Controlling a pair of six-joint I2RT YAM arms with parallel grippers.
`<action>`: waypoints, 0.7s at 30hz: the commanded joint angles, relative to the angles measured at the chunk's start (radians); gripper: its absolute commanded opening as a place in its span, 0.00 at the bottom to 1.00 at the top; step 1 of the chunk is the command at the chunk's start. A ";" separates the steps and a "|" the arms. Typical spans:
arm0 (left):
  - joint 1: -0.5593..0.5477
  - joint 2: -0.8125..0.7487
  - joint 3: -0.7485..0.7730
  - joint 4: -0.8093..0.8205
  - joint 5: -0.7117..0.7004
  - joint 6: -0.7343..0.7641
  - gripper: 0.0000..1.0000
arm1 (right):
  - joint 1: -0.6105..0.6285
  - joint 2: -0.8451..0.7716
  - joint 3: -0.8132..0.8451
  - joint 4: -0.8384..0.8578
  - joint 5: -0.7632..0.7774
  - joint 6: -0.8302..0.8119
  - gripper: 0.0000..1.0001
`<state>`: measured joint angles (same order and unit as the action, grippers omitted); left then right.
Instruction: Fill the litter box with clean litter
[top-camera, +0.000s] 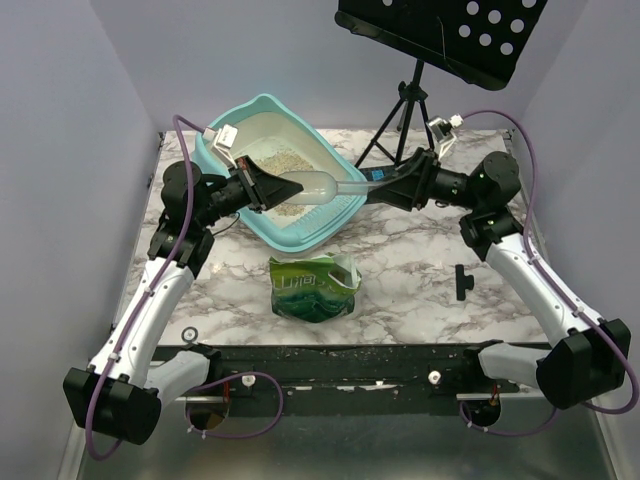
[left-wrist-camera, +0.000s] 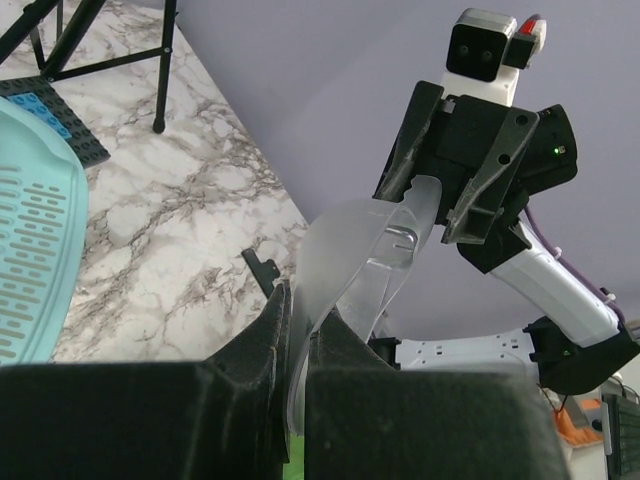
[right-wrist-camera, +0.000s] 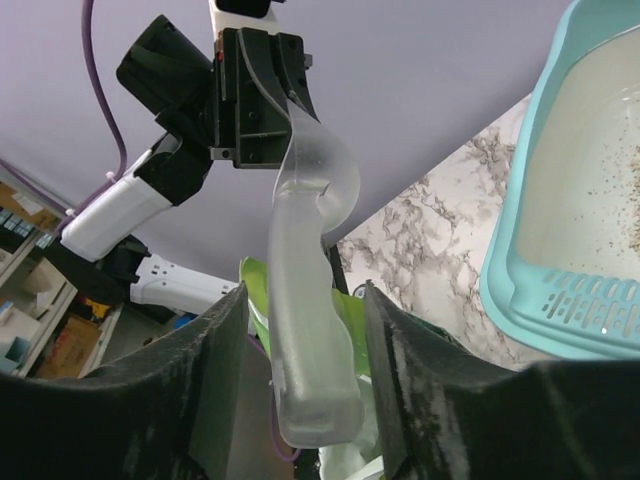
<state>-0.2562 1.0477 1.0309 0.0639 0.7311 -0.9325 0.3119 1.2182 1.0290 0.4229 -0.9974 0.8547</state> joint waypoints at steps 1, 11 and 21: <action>0.005 -0.014 -0.017 0.042 0.028 -0.014 0.00 | 0.007 0.017 0.020 0.074 -0.010 0.033 0.54; 0.005 -0.014 -0.022 0.047 0.021 -0.011 0.00 | 0.015 0.037 0.028 0.108 -0.015 0.058 0.37; 0.005 -0.014 0.011 0.008 0.021 0.058 0.12 | 0.021 -0.016 0.058 -0.061 0.017 -0.072 0.01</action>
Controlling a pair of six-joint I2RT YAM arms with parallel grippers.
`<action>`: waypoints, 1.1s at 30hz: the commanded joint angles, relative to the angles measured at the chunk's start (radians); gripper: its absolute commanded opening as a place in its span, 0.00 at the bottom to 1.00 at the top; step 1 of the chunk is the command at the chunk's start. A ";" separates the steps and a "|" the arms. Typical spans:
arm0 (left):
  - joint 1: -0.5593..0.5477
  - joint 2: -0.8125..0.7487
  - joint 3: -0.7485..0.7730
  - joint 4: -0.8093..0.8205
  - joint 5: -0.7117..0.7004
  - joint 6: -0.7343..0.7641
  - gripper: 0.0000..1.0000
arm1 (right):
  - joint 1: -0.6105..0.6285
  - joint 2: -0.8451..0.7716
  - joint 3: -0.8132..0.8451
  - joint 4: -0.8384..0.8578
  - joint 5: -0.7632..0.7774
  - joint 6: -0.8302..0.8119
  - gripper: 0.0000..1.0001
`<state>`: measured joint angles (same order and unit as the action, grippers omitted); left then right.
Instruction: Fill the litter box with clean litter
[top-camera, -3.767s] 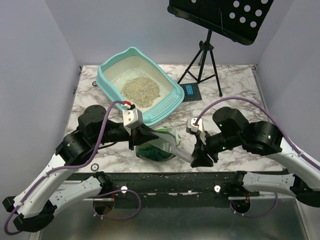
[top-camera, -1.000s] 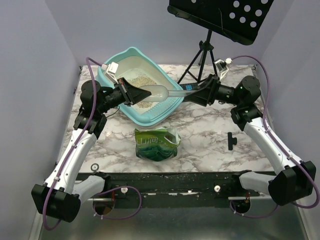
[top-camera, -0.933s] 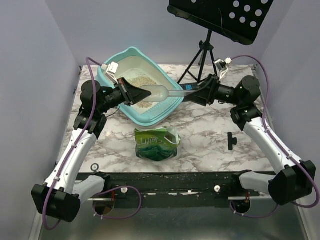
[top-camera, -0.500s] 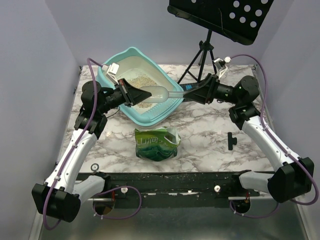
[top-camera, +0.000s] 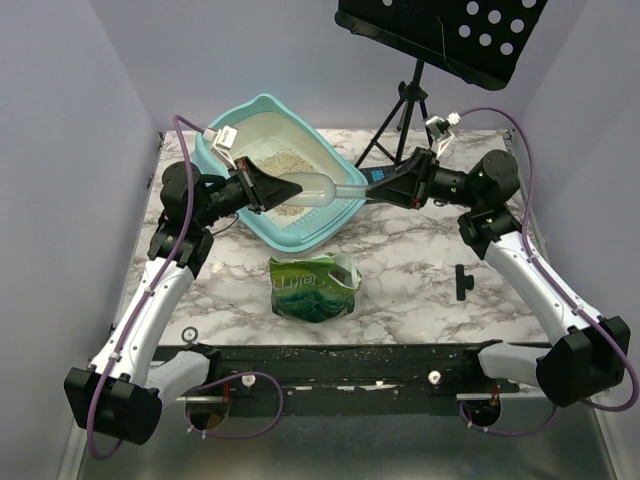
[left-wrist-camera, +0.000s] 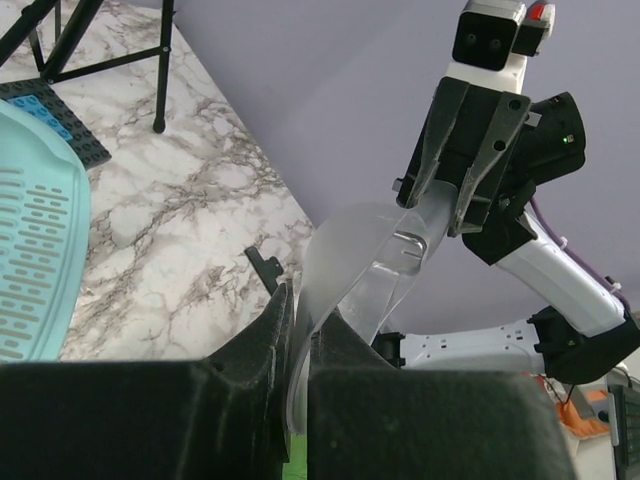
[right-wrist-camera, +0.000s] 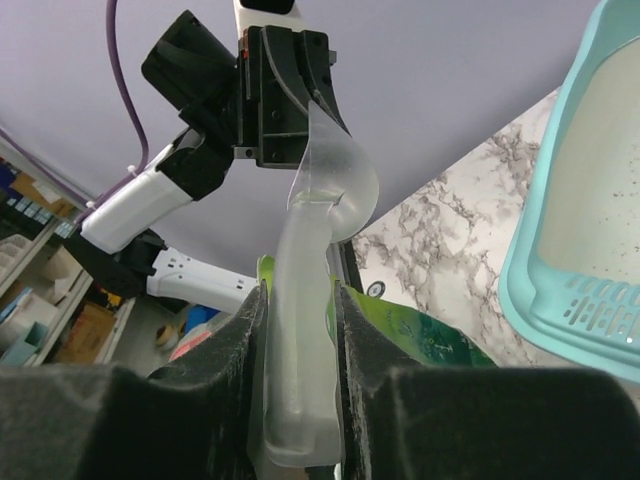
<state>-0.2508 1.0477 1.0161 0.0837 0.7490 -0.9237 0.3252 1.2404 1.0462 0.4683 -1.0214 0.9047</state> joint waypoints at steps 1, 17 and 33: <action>-0.001 -0.015 0.033 -0.025 0.003 0.072 0.19 | 0.008 -0.048 0.049 -0.149 0.050 -0.142 0.01; -0.106 -0.186 0.071 -0.275 0.179 0.553 0.86 | 0.008 -0.257 0.213 -0.879 0.276 -0.501 0.01; -0.445 -0.161 0.222 -0.854 -0.401 1.115 0.99 | 0.008 -0.384 0.344 -1.362 0.419 -0.705 0.01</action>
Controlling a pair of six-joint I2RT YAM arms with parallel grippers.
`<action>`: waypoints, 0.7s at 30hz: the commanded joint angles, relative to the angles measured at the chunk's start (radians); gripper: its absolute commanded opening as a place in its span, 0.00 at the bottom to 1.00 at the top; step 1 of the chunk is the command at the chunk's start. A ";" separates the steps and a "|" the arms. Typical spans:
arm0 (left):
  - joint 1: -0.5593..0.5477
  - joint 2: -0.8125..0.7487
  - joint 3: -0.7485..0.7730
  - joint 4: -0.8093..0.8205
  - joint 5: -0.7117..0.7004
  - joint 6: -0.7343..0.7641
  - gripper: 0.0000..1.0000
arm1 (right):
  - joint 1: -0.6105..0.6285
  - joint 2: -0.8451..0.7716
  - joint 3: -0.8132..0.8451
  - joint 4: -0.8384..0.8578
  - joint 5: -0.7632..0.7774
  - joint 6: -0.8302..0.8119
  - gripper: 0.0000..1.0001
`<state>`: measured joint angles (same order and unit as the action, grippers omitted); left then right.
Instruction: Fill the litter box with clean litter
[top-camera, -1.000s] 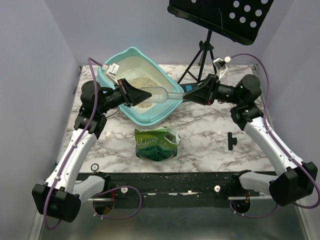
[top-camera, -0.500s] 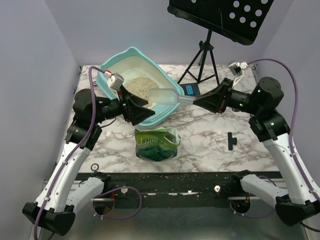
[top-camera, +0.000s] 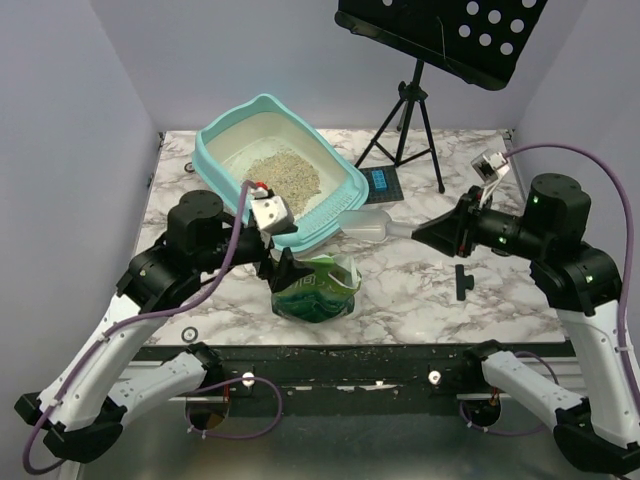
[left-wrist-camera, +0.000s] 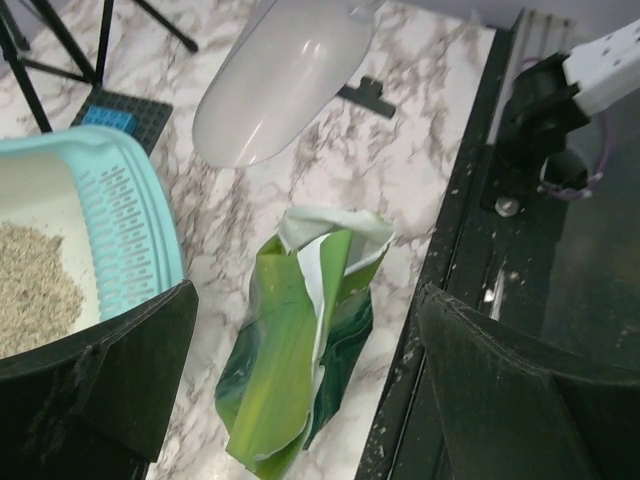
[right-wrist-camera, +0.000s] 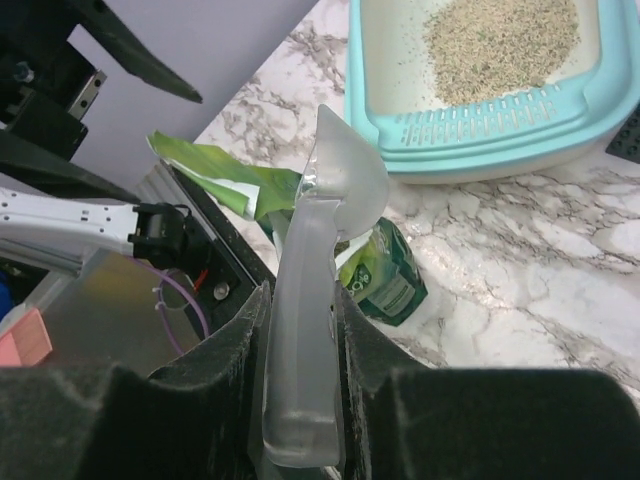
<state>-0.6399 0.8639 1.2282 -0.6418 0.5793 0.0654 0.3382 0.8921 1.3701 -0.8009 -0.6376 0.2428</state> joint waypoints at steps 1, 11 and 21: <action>-0.072 0.033 0.013 -0.140 -0.246 0.137 0.99 | -0.005 -0.042 0.021 -0.103 0.035 -0.045 0.01; -0.153 0.060 -0.059 -0.162 -0.423 0.165 0.96 | -0.005 -0.062 0.052 -0.191 0.006 -0.057 0.01; -0.188 0.087 -0.091 -0.171 -0.453 0.165 0.50 | 0.002 -0.036 0.037 -0.218 -0.051 -0.062 0.01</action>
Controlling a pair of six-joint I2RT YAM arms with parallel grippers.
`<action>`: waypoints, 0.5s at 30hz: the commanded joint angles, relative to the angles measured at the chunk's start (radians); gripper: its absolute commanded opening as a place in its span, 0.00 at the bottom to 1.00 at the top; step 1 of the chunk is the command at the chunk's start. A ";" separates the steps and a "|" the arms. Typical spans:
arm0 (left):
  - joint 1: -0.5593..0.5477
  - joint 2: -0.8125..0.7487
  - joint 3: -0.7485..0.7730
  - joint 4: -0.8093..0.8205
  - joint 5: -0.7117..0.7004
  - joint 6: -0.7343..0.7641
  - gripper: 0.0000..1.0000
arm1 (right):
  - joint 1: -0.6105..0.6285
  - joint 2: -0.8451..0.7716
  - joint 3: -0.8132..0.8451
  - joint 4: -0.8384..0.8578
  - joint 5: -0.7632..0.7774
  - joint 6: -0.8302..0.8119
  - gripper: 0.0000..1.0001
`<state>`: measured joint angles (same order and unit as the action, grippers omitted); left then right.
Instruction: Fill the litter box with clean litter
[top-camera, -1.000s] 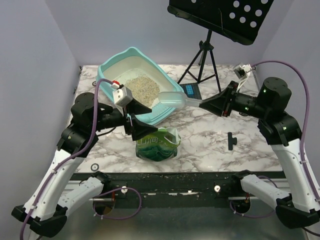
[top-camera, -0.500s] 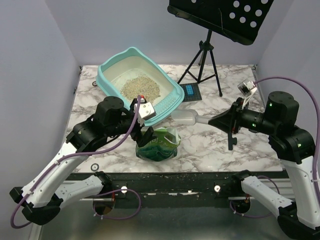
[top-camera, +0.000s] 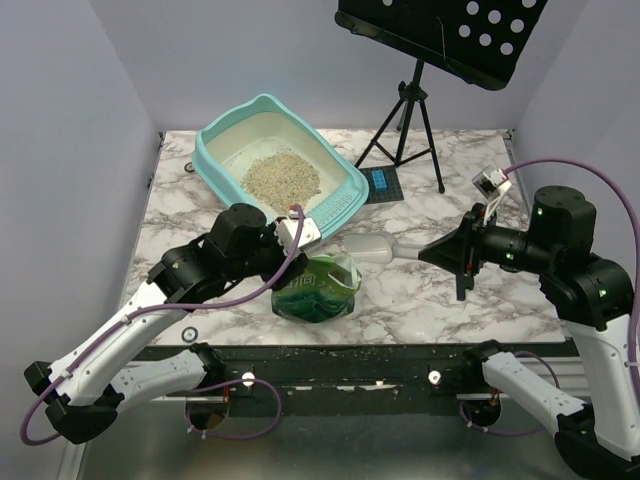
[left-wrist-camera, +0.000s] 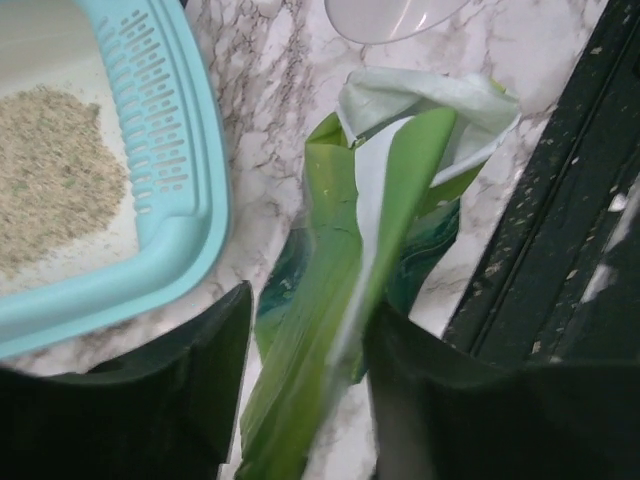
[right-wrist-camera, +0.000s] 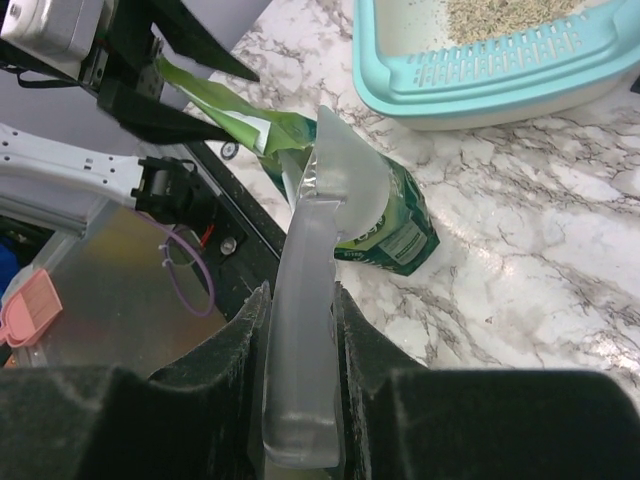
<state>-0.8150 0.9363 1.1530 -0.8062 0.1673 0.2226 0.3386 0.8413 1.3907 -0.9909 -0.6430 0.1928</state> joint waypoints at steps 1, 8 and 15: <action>-0.018 0.015 -0.022 -0.004 -0.051 0.004 0.34 | 0.005 0.022 0.016 -0.029 -0.050 -0.013 0.01; -0.038 -0.002 -0.065 0.004 -0.094 -0.020 0.00 | 0.040 0.071 0.045 -0.061 -0.027 -0.032 0.01; -0.046 -0.034 -0.078 0.022 -0.135 -0.029 0.00 | 0.092 0.122 0.071 -0.095 0.014 -0.049 0.01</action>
<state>-0.8524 0.9218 1.0973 -0.7643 0.0822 0.2157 0.4068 0.9516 1.4204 -1.0458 -0.6567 0.1604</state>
